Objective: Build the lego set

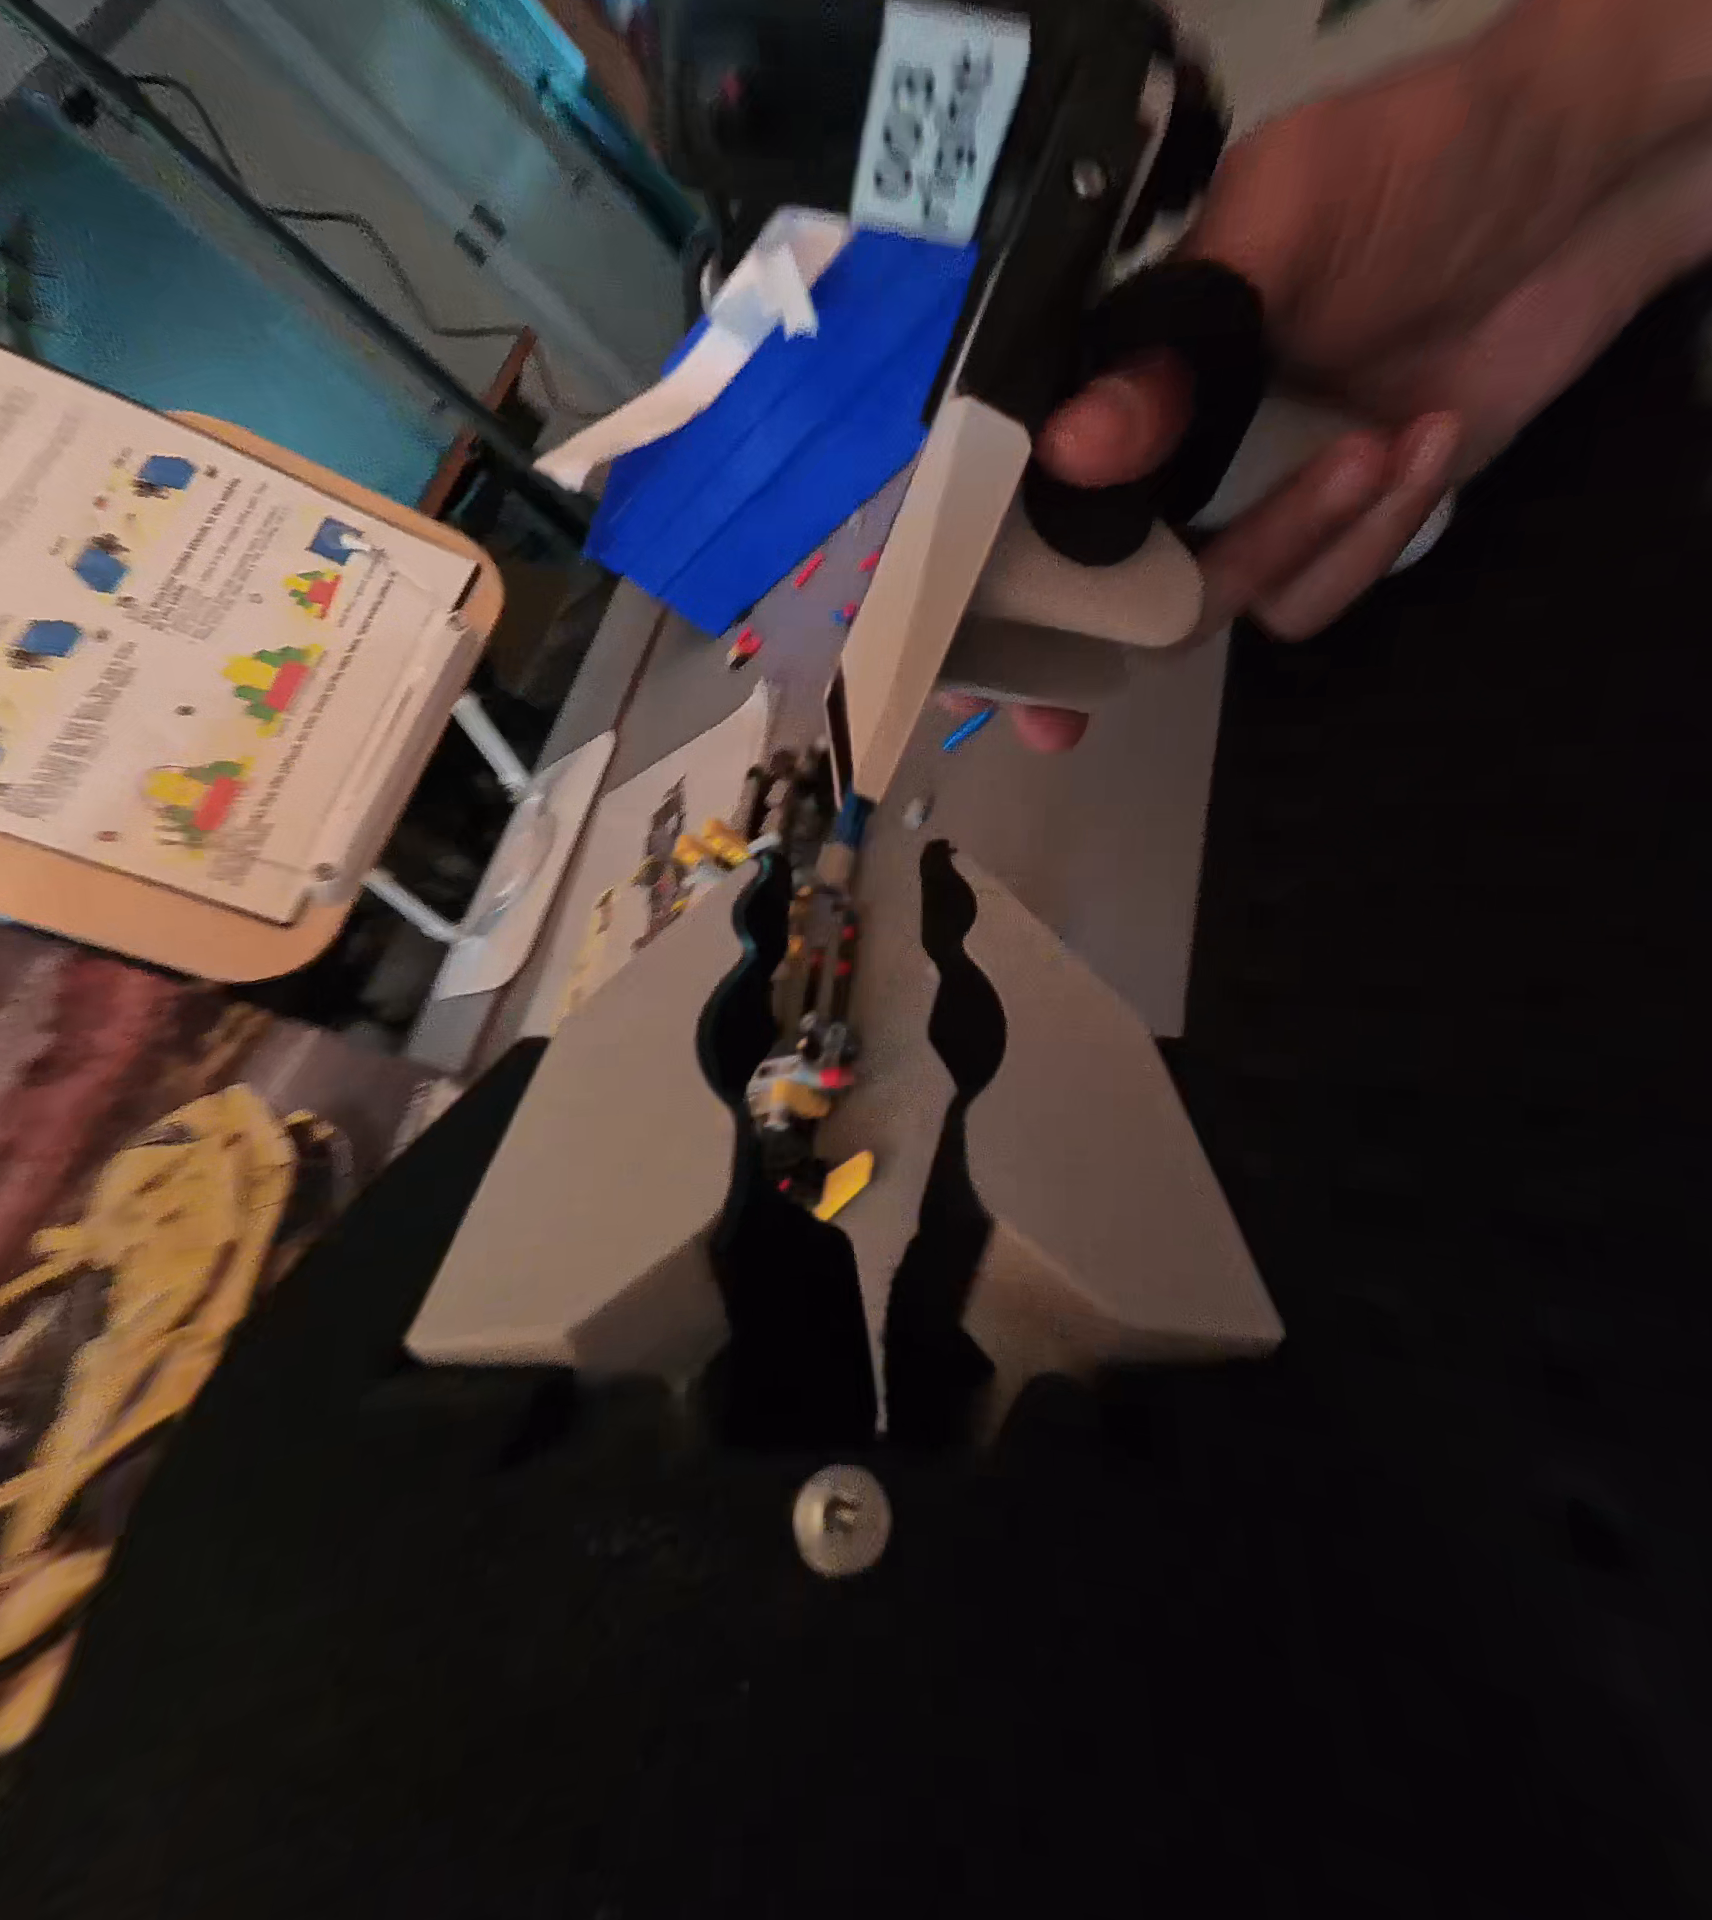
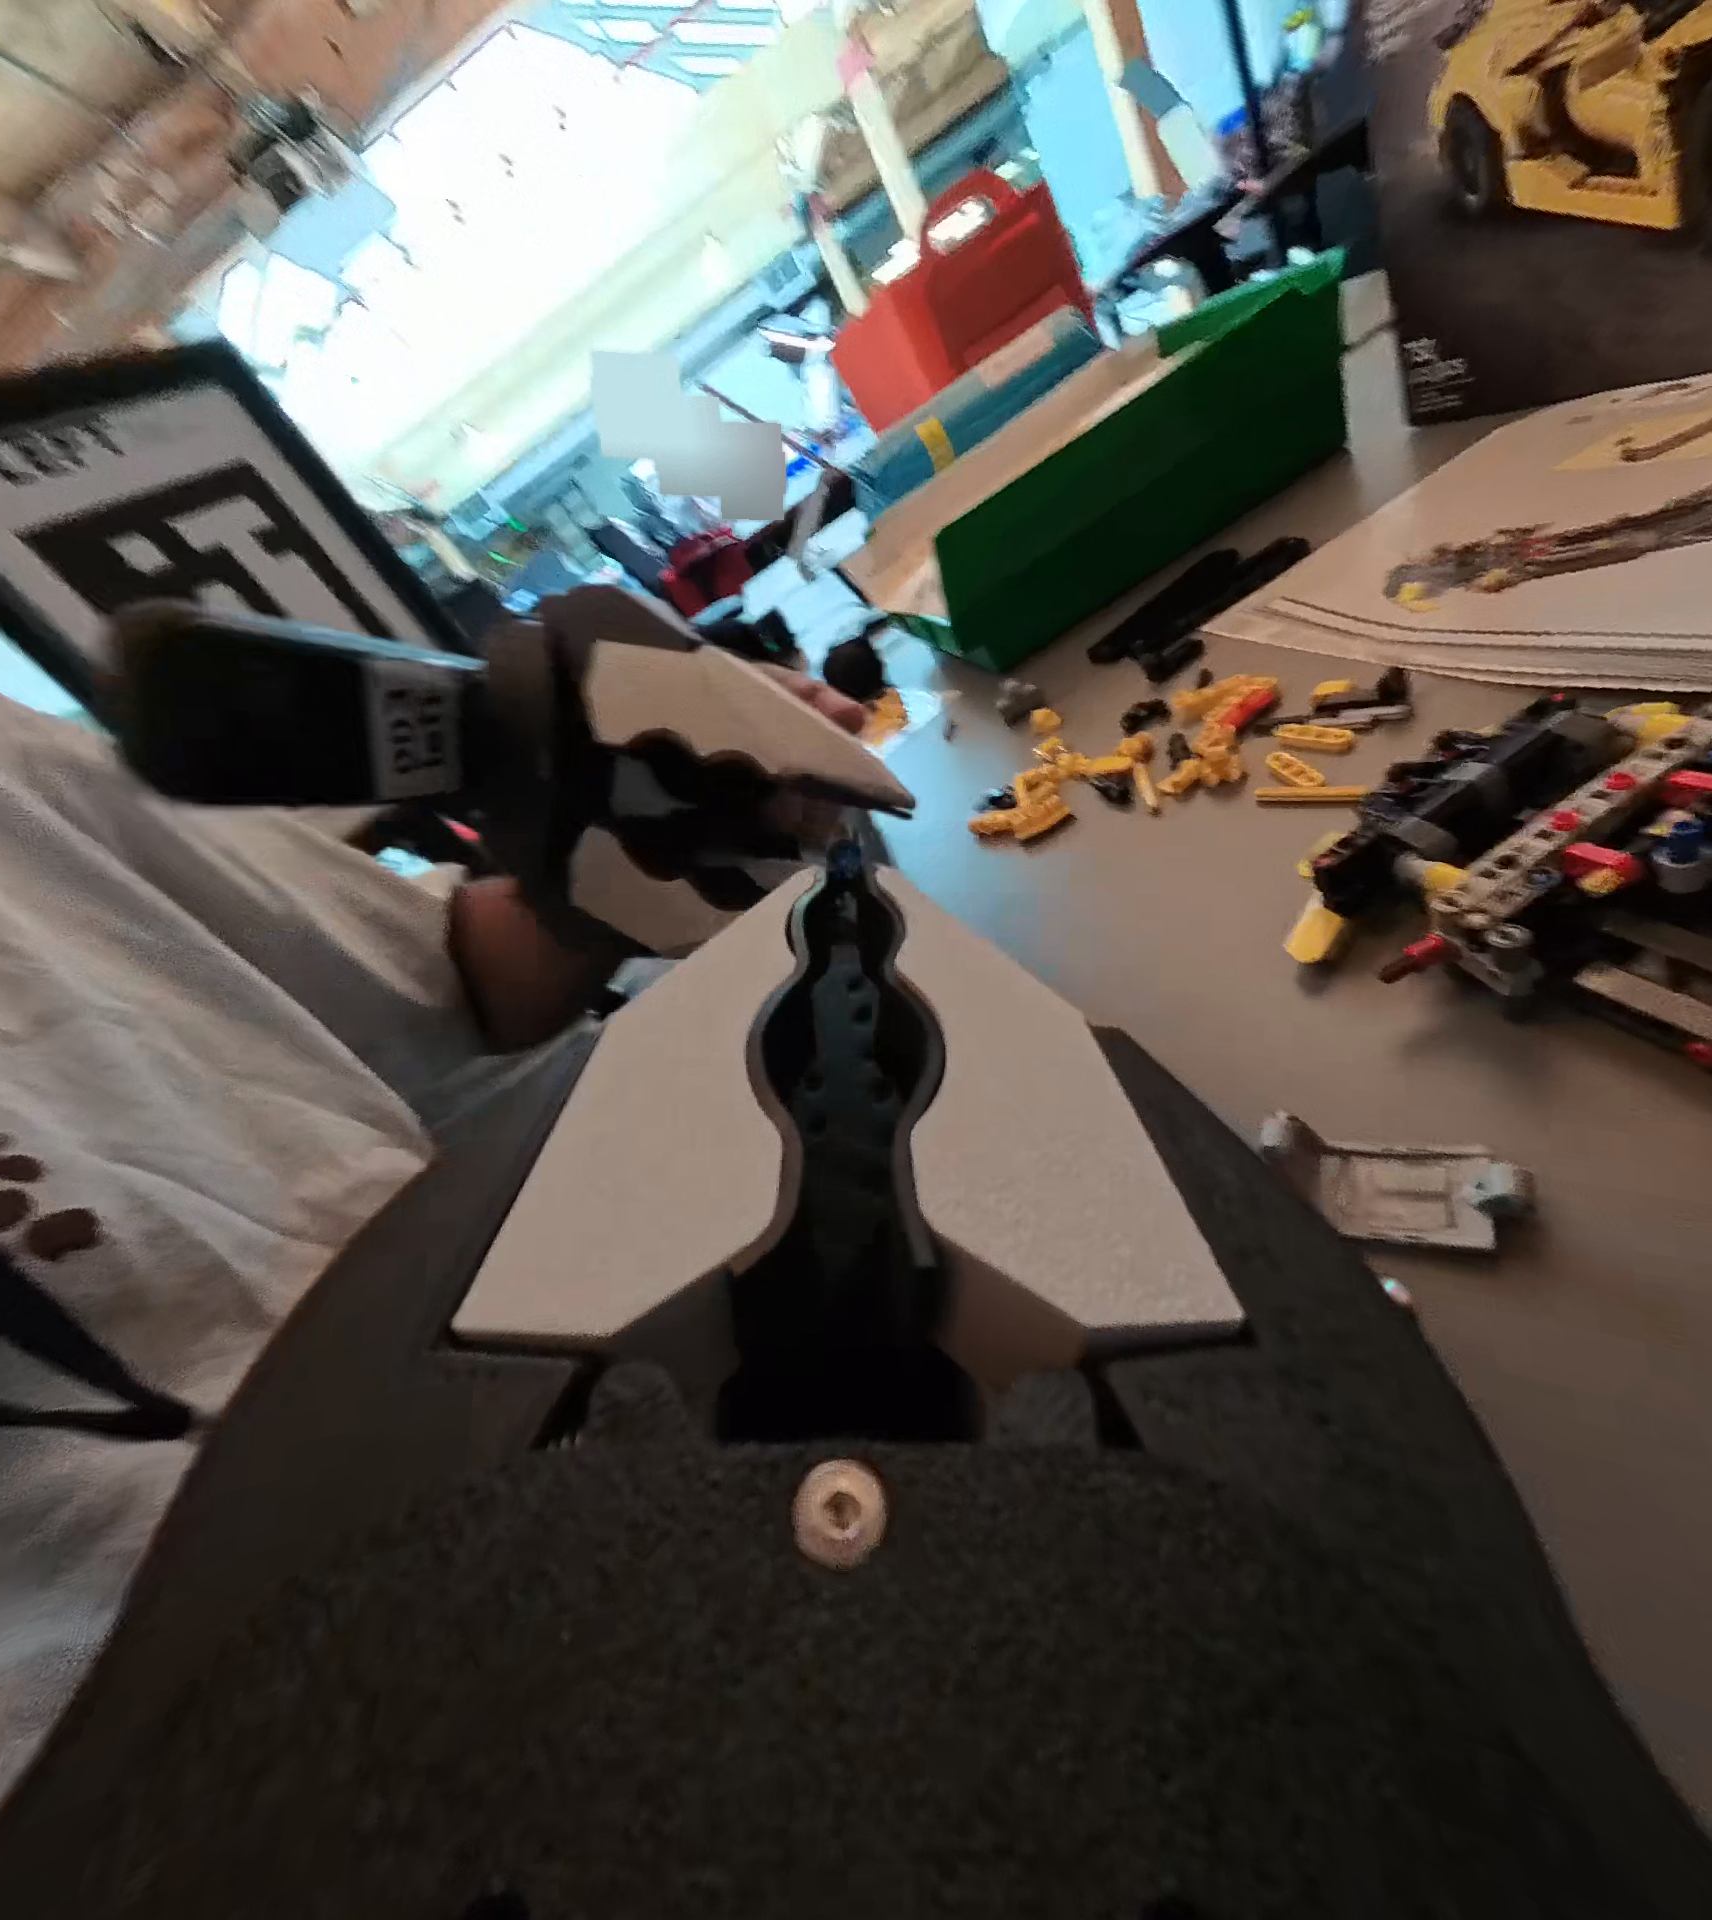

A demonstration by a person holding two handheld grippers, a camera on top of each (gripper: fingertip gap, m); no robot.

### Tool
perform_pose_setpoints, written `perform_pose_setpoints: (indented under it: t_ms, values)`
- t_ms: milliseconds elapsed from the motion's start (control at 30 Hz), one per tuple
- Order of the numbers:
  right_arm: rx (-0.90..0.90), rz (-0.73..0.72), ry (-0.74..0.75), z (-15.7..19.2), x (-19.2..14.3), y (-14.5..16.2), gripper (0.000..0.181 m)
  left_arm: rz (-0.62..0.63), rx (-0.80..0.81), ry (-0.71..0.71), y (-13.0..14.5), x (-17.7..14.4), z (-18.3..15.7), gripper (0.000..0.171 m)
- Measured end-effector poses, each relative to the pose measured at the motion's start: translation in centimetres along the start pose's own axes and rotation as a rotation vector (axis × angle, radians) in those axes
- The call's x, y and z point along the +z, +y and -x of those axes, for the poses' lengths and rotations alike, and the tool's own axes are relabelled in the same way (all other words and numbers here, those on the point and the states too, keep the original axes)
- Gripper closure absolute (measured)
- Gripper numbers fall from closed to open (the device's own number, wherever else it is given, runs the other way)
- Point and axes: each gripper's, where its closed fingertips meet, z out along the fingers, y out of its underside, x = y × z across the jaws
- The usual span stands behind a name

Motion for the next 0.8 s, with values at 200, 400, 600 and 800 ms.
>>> perform_pose_setpoints:
  t_ms: [200,400,600,800]
  values:
    - [0.128,-0.051,-0.240,0.5,-0.2,-3.0,0.179,-0.410,-0.268,0.223,-2.3,-0.5,2.1,0.143]
    - [0.199,-0.034,-0.288,-2.5,0.3,-5.1,0.178,-0.469,-0.297,0.195,-0.7,1.4,5.9,0.152]
    - [0.293,-0.055,-0.342,-3.6,0.3,-5.0,0.178,-0.429,-0.253,0.179,0.8,1.9,5.1,0.157]
    - [0.281,0.003,-0.322,-3.9,1.2,-4.1,0.178,-0.442,-0.299,0.233,0.8,1.8,4.8,0.166]
